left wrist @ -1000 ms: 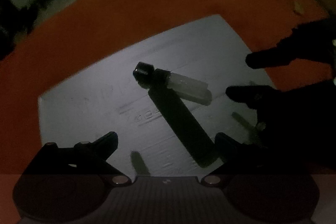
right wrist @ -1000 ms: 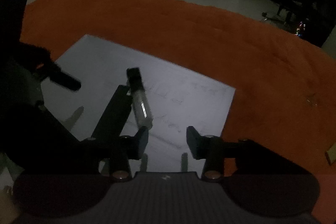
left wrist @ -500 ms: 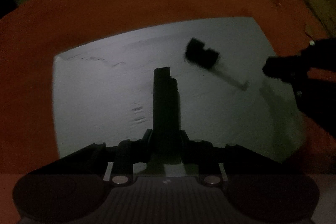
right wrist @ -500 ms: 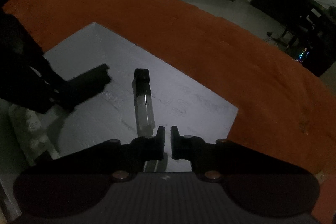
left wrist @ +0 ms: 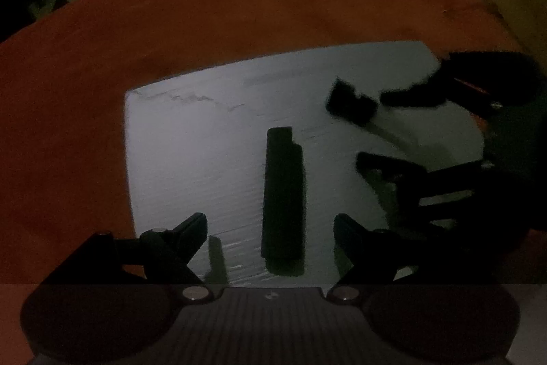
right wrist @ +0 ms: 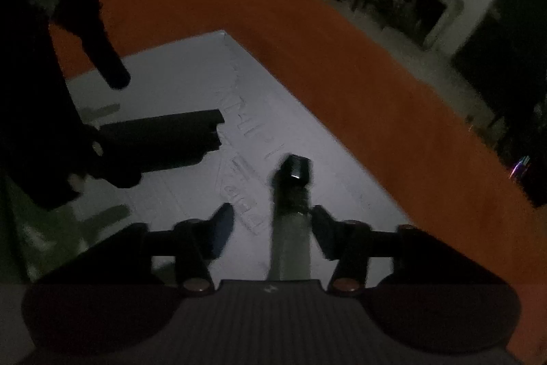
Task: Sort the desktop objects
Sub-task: 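Grasp the black marker with the left tool while the right tool grasps the clear-capped black pen, then lift the marker with the left tool while the right tool carries the pen over the box, then lower both tools into the box and open them to release marker and pen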
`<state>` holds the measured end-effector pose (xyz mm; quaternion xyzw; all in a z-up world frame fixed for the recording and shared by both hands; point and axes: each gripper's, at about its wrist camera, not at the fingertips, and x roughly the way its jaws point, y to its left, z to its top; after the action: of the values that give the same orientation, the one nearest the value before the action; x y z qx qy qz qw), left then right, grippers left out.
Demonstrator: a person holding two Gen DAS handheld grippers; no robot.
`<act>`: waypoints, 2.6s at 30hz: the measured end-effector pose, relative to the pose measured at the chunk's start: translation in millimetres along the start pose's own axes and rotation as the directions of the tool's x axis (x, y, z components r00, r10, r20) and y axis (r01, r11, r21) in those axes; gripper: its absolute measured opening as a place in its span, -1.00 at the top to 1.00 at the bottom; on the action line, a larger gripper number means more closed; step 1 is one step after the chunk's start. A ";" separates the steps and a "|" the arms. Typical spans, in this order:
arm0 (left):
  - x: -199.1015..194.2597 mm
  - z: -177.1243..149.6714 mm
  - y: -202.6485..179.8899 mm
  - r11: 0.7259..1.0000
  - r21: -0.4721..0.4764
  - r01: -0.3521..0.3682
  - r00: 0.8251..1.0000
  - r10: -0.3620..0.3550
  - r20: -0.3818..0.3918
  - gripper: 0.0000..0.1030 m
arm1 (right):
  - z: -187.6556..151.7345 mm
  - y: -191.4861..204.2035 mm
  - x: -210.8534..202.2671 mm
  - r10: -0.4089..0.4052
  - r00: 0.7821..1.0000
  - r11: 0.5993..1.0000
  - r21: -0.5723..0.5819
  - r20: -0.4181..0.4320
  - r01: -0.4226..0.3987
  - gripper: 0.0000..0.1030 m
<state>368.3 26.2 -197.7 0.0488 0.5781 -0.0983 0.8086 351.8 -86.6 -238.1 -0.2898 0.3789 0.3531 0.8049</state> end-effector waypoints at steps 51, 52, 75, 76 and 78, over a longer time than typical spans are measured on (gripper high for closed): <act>-38.3 -28.4 -0.6 0.999 -0.027 0.045 0.970 -0.037 0.241 0.60 | -125.0 74.6 -179.5 0.119 0.970 0.833 0.552 -0.212 0.019 0.58; -43.9 -28.6 -3.2 0.999 -0.013 0.044 0.966 -0.040 0.256 0.59 | -125.6 73.3 -178.5 0.118 0.970 0.832 0.554 -0.214 0.021 0.58; -103.7 -162.0 -89.8 0.982 0.152 0.111 0.975 -0.137 0.175 0.59 | -149.9 72.6 -198.8 0.158 0.962 0.810 0.587 -0.222 0.003 0.39; -100.3 -166.5 -93.9 0.981 0.165 0.102 0.977 -0.130 0.171 0.59 | -151.7 72.1 -200.8 0.158 0.962 0.805 0.593 -0.221 0.004 0.37; -91.9 -172.9 -100.0 0.976 0.194 0.104 0.979 -0.134 0.151 0.59 | -148.9 74.0 -199.8 0.157 0.963 0.805 0.594 -0.219 0.004 0.36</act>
<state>158.1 -28.7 -164.0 0.0806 0.5001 -0.2035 0.8379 140.5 -222.5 -171.3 -0.0537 0.5824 0.2100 0.7834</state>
